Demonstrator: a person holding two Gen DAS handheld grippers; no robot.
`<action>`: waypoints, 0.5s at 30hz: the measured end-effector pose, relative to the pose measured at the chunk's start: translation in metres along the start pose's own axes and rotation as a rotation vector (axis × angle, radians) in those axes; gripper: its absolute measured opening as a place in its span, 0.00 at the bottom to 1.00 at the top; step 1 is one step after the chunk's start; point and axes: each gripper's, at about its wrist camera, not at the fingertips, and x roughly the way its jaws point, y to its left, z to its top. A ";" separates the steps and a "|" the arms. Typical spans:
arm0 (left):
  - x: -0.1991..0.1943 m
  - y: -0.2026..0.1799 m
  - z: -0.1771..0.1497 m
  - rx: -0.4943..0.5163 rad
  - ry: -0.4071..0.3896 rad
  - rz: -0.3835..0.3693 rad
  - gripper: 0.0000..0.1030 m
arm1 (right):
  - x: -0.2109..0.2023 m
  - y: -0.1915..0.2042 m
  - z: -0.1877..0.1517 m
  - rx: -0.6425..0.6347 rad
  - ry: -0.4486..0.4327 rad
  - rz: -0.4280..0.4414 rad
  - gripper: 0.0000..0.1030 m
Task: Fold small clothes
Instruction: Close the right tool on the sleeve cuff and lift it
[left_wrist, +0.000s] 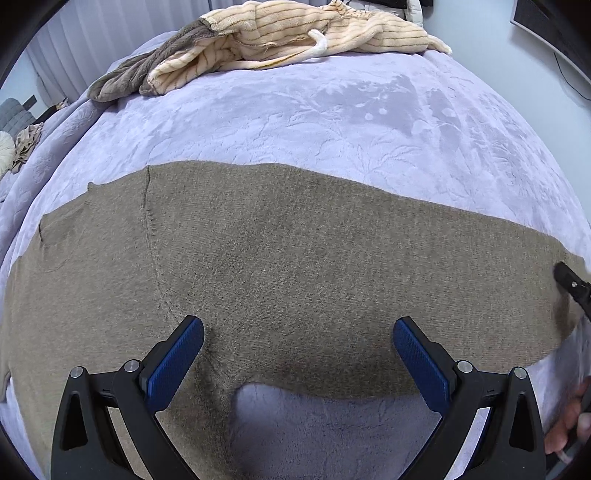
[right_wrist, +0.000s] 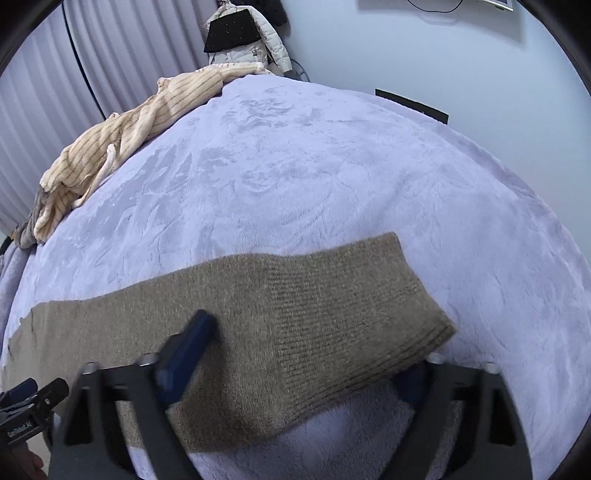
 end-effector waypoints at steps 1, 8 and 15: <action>0.001 0.003 0.001 -0.004 -0.001 0.002 1.00 | -0.004 -0.002 0.001 0.007 -0.006 0.023 0.15; 0.007 0.037 0.008 -0.102 -0.005 0.033 1.00 | -0.046 -0.008 0.000 -0.003 -0.136 0.064 0.07; 0.027 0.037 0.008 -0.045 0.076 0.083 1.00 | -0.051 0.005 -0.001 -0.070 -0.153 -0.008 0.07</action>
